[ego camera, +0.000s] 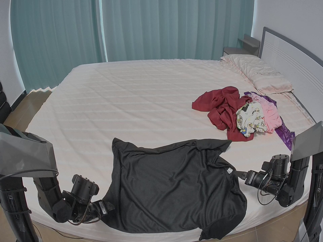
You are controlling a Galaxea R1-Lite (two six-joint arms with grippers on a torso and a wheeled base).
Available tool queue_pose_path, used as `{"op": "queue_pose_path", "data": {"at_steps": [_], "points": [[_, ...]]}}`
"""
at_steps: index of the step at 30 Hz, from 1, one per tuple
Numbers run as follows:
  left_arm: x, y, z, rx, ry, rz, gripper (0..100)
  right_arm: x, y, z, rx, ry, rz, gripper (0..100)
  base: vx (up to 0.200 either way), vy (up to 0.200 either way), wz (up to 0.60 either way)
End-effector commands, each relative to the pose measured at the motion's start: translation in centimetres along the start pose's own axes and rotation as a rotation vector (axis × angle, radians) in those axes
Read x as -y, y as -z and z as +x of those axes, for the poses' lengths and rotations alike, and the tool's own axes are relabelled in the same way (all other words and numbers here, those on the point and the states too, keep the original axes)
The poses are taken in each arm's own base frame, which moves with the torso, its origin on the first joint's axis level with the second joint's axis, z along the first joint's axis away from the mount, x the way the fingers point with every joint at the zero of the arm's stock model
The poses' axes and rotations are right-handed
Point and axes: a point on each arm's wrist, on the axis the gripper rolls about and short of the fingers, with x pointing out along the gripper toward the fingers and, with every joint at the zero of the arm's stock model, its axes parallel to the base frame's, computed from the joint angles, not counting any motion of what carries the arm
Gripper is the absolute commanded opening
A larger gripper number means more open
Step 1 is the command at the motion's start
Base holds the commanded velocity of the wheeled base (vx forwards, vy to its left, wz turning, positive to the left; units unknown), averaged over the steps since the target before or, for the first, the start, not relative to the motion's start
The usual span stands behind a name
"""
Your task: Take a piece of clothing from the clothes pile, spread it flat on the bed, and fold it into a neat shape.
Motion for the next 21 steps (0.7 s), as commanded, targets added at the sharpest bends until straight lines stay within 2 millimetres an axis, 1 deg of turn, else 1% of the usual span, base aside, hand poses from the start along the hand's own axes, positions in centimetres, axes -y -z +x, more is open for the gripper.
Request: {"op": "queue_pose_path", "data": {"at_steps": [1, 3, 4, 6, 9, 11, 15, 16, 21], "points": [[0.0, 0.9, 0.6, -0.031, -0.024, 0.024, 100, 0.6, 1.4, 0.1, -0.056, 0.023, 0.013, 100, 0.0, 0.0, 0.0], [-0.1, 1.2, 0.6, -0.039, -0.032, 0.04, 100, 0.6, 1.4, -0.1, -0.063, 0.01, 0.018, 100, 0.0, 0.0, 0.0], [-0.1, 1.3, 0.6, -0.042, -0.034, 0.042, 0, 0.5, 1.4, -0.2, -0.07, 0.005, 0.018, 100, 0.0, 0.0, 0.0], [-0.1, 1.3, 0.6, -0.043, -0.035, 0.045, 0, 0.5, 1.5, -0.3, -0.076, 0.003, 0.019, 100, 0.0, 0.0, 0.0], [-0.9, 2.1, 0.3, -0.071, -0.065, 0.071, 0, 0.6, 1.7, -0.6, -0.074, 0.002, 0.02, 100, 0.0, 0.0, 0.0], [-1.5, 2.6, -0.2, -0.089, -0.079, 0.121, 0, 0.7, 1.8, -0.7, -0.074, 0.0, 0.02, 100, 0.0, 0.0, 0.0], [-2.0, 2.8, -0.4, -0.106, -0.097, 0.146, 0, 0.7, 1.9, -0.9, -0.079, 0.001, 0.018, 100, 0.0, 0.0, 0.0], [-2.4, 3.0, -0.8, -0.108, -0.113, 0.151, 0, 0.7, 2.0, -0.9, -0.082, 0.001, 0.018, 100, 0.0, 0.0, 0.0], [-3.3, 3.8, -1.3, -0.148, -0.147, 0.214, 0, 0.7, 2.0, -1.0, -0.083, 0.001, 0.019, 100, 0.0, 0.0, 0.0]]}}
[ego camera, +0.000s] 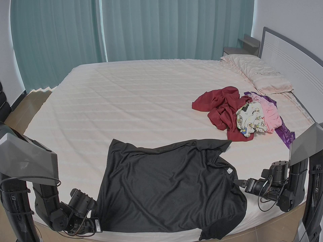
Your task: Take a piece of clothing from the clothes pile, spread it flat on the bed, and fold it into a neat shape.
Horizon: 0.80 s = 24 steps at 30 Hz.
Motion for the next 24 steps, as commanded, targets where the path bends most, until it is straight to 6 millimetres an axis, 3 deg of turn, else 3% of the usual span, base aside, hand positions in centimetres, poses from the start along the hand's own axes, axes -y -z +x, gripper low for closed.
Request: {"op": "queue_pose_path", "data": {"at_steps": [1, 9, 10, 14, 18, 20, 24], "points": [[-0.5, 0.6, -0.3, -0.021, -0.019, 0.013, 0, 0.0, 0.1, 0.0, 0.0, -0.001, -0.002, 100, 0.0, 0.0, 0.0], [-0.7, 0.7, -0.4, -0.018, -0.051, 0.016, 0, 0.0, 0.1, -0.1, -0.002, 0.0, -0.001, 100, 0.0, 0.0, 0.0], [-0.6, 0.7, -0.4, -0.016, -0.049, 0.016, 100, 0.0, 0.1, -0.1, -0.002, 0.0, -0.001, 100, 0.0, 0.0, 0.0], [-0.6, 0.4, -0.6, 0.003, -0.036, 0.009, 100, 0.0, 0.0, -0.2, 0.002, -0.002, -0.002, 100, 0.0, 0.0, 0.0], [-0.7, -1.1, -2.1, 0.087, 0.07, -0.054, 100, -0.1, 0.0, -0.2, 0.003, -0.003, -0.002, 100, 0.0, 0.0, 0.0], [-1.2, -2.8, -4.3, 0.154, 0.254, -0.119, 100, -0.1, 0.0, -0.2, 0.004, -0.004, -0.004, 100, 0.0, 0.0, 0.0], [-2.5, -4.7, -6.9, 0.183, 0.523, -0.185, 100, -0.1, 0.0, -0.3, 0.005, -0.005, -0.005, 100, 0.0, 0.0, 0.0]]}}
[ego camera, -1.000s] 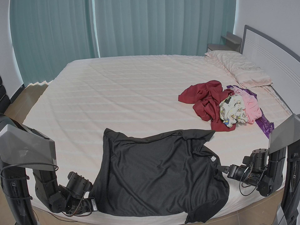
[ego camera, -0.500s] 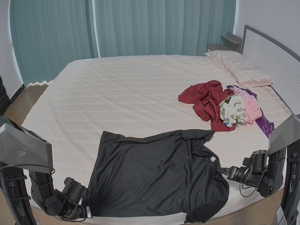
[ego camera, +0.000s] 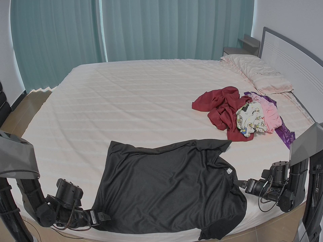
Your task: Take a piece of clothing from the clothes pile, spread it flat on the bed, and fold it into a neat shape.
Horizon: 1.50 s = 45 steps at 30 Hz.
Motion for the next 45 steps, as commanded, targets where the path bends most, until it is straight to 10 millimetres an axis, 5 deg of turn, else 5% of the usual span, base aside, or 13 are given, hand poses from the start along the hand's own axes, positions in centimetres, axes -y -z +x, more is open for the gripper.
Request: {"op": "queue_pose_path", "data": {"at_steps": [1, 2, 6, 31, 45], "points": [[-0.5, -3.4, -4.5, 0.147, 0.313, -0.093, 100, -0.1, -0.1, -0.1, 0.011, -0.008, -0.005, 100, 0.0, 0.0, 0.0], [-1.4, -4.3, -5.6, 0.121, 0.471, -0.163, 100, -0.3, -0.1, -0.1, 0.009, -0.012, -0.007, 100, 0.0, 0.0, 0.0], [-2.6, -4.8, -6.6, 0.06, 0.656, -0.211, 100, -0.4, 0.1, 0.0, 0.003, -0.016, -0.011, 100, 0.0, 0.0, 0.0], [-2.5, -4.5, -6.2, -0.012, 0.732, -0.233, 100, -0.8, 0.1, -0.3, 0.0, -0.029, -0.026, 100, 0.0, 0.0, 0.0], [-2.5, -4.6, -6.1, -0.016, 0.729, -0.238, 100, -0.8, 0.2, -0.3, -0.001, -0.027, -0.026, 100, 0.171, 0.0, 0.0]]}}
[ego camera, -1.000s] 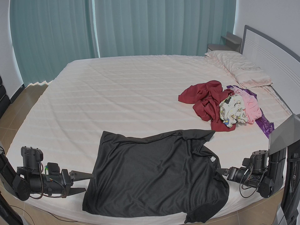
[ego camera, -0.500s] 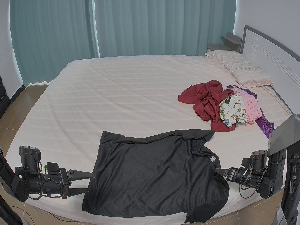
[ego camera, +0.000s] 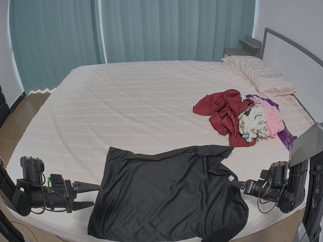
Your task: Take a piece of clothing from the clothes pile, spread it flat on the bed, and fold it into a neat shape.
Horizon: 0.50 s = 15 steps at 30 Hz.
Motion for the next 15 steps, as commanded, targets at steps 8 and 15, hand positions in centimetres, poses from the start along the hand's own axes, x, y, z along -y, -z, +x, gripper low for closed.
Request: {"op": "queue_pose_path", "data": {"at_steps": [8, 15], "points": [[-0.3, -0.2, 0.2, 0.0, -0.008, -0.009, 100, -0.2, 0.0, 0.0, 0.004, -0.008, -0.005, 100, 0.0, 0.0, 0.0], [1.0, -3.2, 0.8, 0.137, -0.039, -0.014, 100, -0.5, 0.1, 0.0, -0.001, -0.017, -0.01, 100, 0.0, 0.0, 0.0]]}}
